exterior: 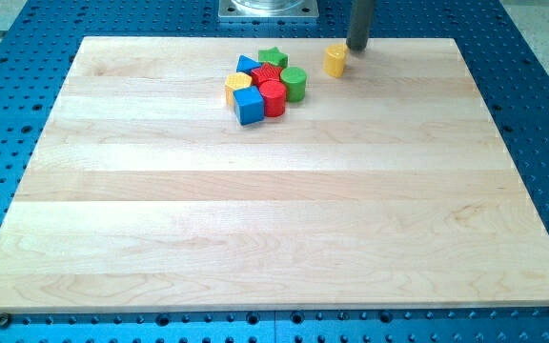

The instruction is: Move the yellow heart into the group of blocks

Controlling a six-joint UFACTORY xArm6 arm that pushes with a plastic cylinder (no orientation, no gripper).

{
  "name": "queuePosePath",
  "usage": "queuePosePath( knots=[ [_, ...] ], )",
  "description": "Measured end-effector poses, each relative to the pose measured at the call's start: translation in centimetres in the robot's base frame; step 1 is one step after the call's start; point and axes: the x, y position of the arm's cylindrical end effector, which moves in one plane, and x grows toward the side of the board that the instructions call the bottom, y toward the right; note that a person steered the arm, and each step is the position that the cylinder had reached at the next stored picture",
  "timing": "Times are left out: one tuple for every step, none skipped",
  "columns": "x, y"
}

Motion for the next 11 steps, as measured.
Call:
queuePosePath(
  knots=[
    [1.4, -3.2],
    [1.6, -6.7],
    [0.5, -3.9],
    [-0.1, 1.1],
    [3.9, -2.6],
    [3.9, -5.0],
    [3.9, -5.2],
    [4.0, -5.2],
    [4.7, -6.0],
    [5.4, -7.9],
    [5.4, -8.1]
  ],
)
